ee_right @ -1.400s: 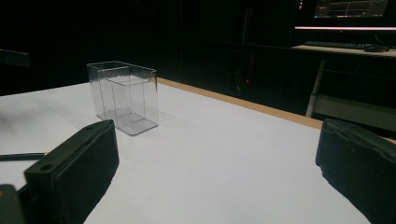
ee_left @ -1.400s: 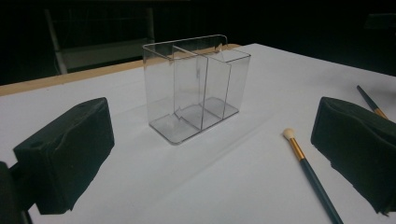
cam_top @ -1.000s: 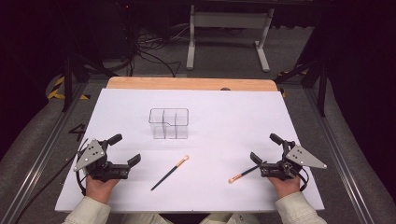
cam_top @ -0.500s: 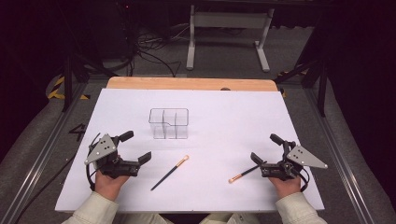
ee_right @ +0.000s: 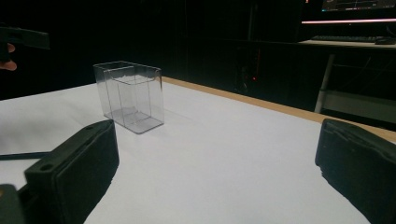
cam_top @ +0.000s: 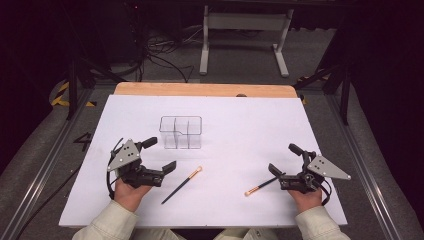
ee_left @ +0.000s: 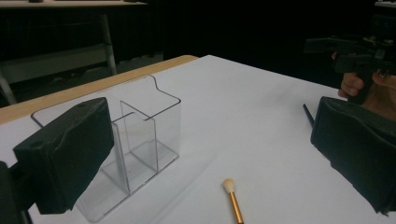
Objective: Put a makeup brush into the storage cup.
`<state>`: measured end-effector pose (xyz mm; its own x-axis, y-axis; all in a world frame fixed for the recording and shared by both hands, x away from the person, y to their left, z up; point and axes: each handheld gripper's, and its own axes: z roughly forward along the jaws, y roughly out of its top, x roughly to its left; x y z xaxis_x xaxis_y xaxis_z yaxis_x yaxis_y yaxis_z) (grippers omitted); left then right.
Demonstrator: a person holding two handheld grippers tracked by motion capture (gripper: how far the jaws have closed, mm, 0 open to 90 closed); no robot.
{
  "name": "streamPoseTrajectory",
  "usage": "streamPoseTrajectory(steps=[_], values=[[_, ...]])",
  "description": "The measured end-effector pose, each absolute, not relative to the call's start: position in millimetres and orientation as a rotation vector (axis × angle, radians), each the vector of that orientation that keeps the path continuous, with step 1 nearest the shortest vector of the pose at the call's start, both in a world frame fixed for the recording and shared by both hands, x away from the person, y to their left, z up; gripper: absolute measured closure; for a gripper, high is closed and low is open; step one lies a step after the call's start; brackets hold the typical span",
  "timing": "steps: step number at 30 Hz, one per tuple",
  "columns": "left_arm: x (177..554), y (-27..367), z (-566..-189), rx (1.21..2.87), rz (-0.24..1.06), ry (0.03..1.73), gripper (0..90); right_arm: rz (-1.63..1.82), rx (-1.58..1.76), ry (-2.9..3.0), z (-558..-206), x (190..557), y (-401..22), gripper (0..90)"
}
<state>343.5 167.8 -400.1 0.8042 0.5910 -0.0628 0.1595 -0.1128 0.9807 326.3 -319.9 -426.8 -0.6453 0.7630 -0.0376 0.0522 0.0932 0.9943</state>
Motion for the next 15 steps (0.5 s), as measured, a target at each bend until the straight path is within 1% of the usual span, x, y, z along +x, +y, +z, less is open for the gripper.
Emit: streamPoseTrajectory(steps=[5, 11, 15], values=[[346, 161, -397, 1.673, 0.391, 0.589, 0.2, 1.606, 0.802, 1.809, -427, 326, -320, 0.0], [347, 151, -394, 1.731, 0.394, 0.589, 1.1, 1.6, 0.802, 1.815, -426, 326, -320, 0.0], [350, 145, -385, 1.805, 0.379, 0.607, 1.7, 1.595, 0.804, 1.821, -426, 326, -321, 0.0]])
